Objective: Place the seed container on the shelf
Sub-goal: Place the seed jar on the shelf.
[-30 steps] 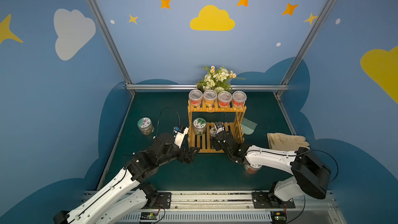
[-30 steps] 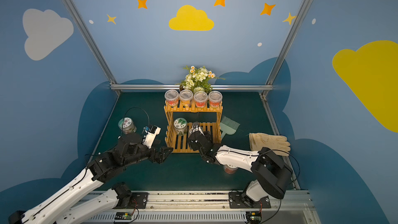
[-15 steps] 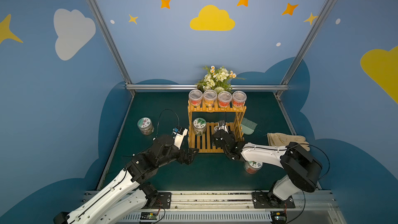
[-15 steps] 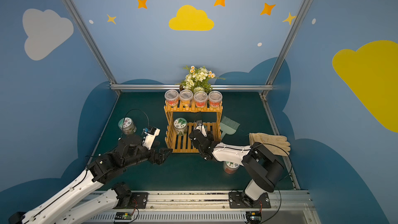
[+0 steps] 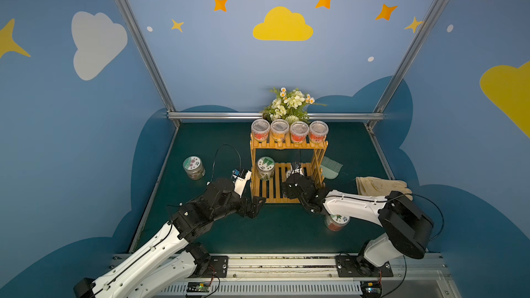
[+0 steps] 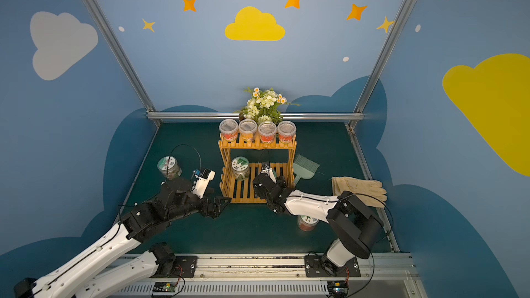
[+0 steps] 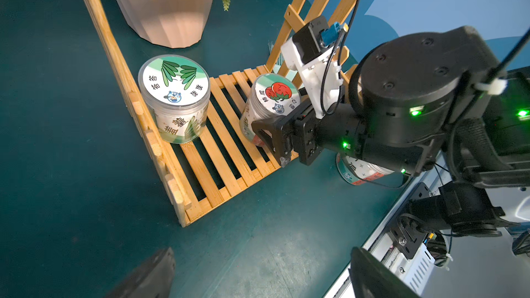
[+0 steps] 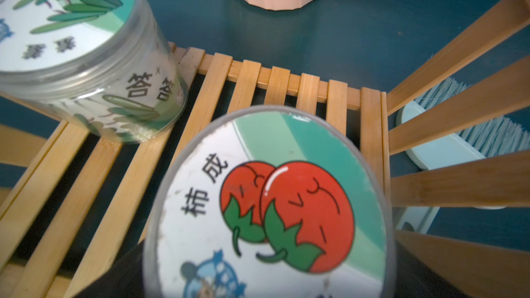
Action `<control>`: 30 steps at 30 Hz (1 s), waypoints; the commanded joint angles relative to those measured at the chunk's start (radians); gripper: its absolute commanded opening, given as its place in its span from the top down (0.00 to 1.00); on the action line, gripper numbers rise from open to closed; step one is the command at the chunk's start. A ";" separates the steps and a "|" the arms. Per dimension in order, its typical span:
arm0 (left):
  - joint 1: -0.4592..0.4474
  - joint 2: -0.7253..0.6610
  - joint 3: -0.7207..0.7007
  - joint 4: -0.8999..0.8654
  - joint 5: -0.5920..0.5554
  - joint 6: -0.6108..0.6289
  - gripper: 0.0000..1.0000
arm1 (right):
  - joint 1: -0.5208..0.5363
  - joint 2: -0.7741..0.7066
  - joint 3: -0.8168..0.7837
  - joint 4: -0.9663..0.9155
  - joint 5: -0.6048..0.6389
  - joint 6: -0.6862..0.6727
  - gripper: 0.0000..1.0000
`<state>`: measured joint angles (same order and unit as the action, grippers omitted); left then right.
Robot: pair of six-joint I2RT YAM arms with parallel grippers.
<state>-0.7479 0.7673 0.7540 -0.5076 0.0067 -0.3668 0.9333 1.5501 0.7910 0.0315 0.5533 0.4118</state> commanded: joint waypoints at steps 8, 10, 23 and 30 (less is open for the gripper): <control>0.004 0.021 0.022 0.024 0.022 0.007 0.00 | -0.043 -0.048 0.051 -0.122 -0.082 0.002 0.15; 0.004 0.024 0.026 0.023 0.024 0.009 0.00 | -0.053 -0.023 0.077 -0.133 -0.085 0.005 0.14; 0.004 0.029 0.018 0.014 0.029 0.007 0.00 | -0.088 0.094 0.217 -0.196 0.020 0.050 0.19; 0.004 0.022 0.020 0.009 0.017 0.011 0.00 | -0.116 0.116 0.234 -0.225 0.096 0.088 0.19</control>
<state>-0.7479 0.7986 0.7551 -0.4988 0.0273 -0.3656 0.8341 1.6573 1.0004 -0.1577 0.5819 0.4675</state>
